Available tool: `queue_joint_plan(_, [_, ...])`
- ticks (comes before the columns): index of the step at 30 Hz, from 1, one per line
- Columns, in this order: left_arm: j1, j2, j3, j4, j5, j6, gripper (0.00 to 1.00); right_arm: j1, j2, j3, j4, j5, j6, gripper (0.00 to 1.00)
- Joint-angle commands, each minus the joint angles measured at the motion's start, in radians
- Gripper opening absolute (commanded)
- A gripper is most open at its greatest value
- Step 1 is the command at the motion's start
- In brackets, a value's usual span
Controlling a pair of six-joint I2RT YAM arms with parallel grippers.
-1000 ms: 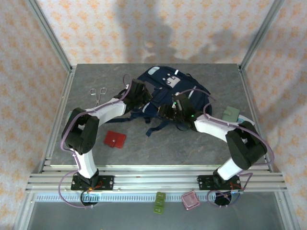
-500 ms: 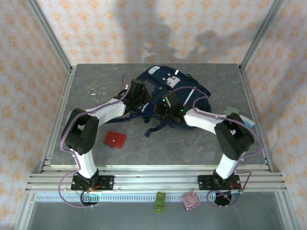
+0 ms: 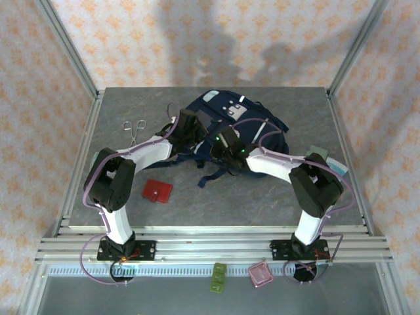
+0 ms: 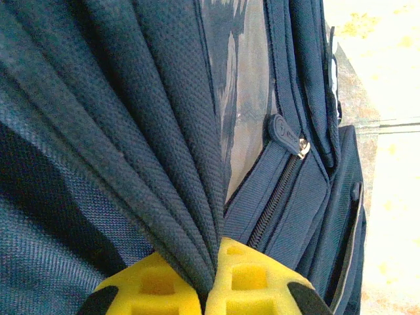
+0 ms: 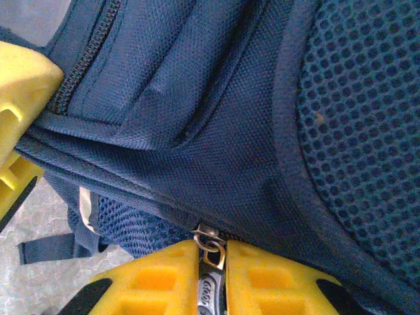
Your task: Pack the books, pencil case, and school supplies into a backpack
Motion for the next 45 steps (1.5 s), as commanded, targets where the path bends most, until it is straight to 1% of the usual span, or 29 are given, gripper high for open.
queue_joint_plan(1, [-0.036, -0.036, 0.008, 0.077, 0.100, -0.016, 0.00, 0.021, 0.056, 0.058, -0.026, 0.125, -0.011, 0.07])
queue_joint_plan(5, [-0.036, -0.036, 0.011, 0.064, 0.092, -0.007, 0.00, 0.049, 0.074, 0.095, -0.089, 0.208, -0.011, 0.00])
queue_joint_plan(12, [-0.024, -0.036, 0.006, 0.069, 0.081, -0.003, 0.00, 0.053, 0.052, 0.074, -0.110, 0.214, -0.012, 0.00])
queue_joint_plan(16, [-0.004, -0.039, 0.005, 0.052, 0.055, 0.019, 0.00, 0.051, 0.025, 0.069, -0.159, 0.227, -0.051, 0.00])
queue_joint_plan(19, [0.017, -0.045, 0.000, 0.032, 0.024, 0.043, 0.00, 0.037, -0.006, 0.048, -0.196, 0.209, -0.083, 0.00])
queue_joint_plan(24, [0.050, -0.053, -0.012, 0.027, 0.016, 0.061, 0.00, 0.000, -0.062, -0.019, -0.244, 0.204, -0.127, 0.00])
queue_joint_plan(37, [0.082, -0.055, -0.013, 0.004, -0.006, 0.089, 0.00, -0.098, -0.195, -0.145, -0.342, 0.295, -0.209, 0.00])
queue_joint_plan(43, [0.097, -0.048, -0.001, -0.002, -0.006, 0.098, 0.00, -0.120, -0.223, -0.177, -0.378, 0.322, -0.234, 0.00])
queue_joint_plan(45, [0.097, -0.047, -0.001, -0.001, -0.004, 0.098, 0.00, -0.121, -0.222, -0.182, -0.375, 0.310, -0.241, 0.00])
